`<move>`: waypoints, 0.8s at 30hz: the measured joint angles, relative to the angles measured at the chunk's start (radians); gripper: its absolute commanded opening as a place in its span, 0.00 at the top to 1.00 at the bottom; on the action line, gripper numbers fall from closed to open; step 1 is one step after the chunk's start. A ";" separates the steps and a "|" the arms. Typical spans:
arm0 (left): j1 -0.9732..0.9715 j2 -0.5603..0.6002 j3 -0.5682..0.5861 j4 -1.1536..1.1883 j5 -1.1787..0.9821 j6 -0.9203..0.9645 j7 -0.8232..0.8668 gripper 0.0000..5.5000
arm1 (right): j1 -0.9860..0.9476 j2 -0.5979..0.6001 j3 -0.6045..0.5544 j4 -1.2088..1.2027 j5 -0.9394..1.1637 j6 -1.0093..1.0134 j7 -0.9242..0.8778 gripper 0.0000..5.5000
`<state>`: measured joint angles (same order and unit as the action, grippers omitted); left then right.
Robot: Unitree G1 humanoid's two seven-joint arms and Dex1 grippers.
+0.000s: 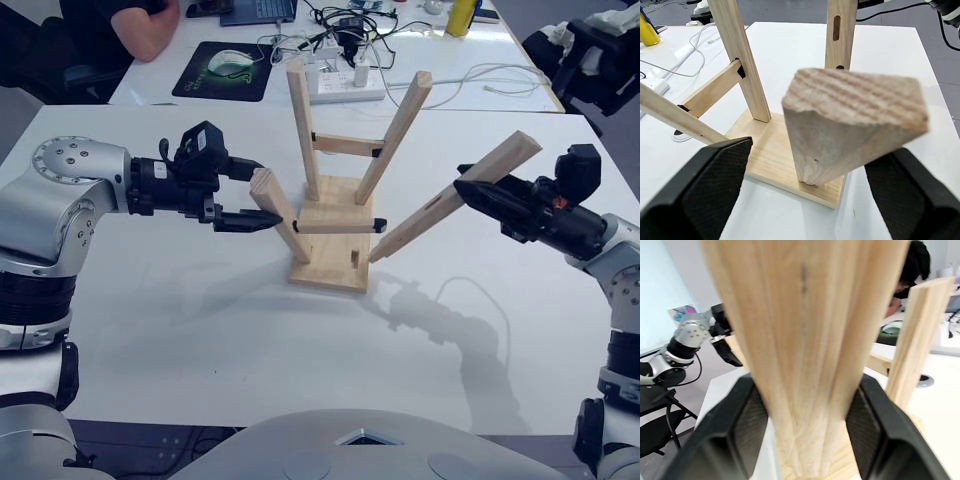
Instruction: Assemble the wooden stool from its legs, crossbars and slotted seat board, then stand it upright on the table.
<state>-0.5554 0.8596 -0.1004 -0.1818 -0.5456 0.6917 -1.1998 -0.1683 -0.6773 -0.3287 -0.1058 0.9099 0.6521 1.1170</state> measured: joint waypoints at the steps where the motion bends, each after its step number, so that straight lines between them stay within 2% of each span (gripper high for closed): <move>1: 0.000 0.000 -0.001 0.007 0.003 -0.002 -0.005 0.29 | 0.000 0.009 0.009 0.003 -0.006 -0.017 0.006 0.62; 13: -0.054 -0.008 -0.039 0.086 0.031 -0.022 -0.079 0.29 | -0.029 0.040 0.160 0.010 -0.149 -0.175 0.099 0.62; 24: -0.068 -0.016 -0.039 0.081 0.036 -0.012 -0.088 0.29 | -0.123 -0.014 0.234 0.039 -0.239 -0.250 0.164 0.62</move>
<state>-0.6237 0.8434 -0.1398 -0.1006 -0.5097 0.6793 -1.2879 -0.2912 -0.6917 -0.0942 -0.0672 0.6706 0.4025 1.2807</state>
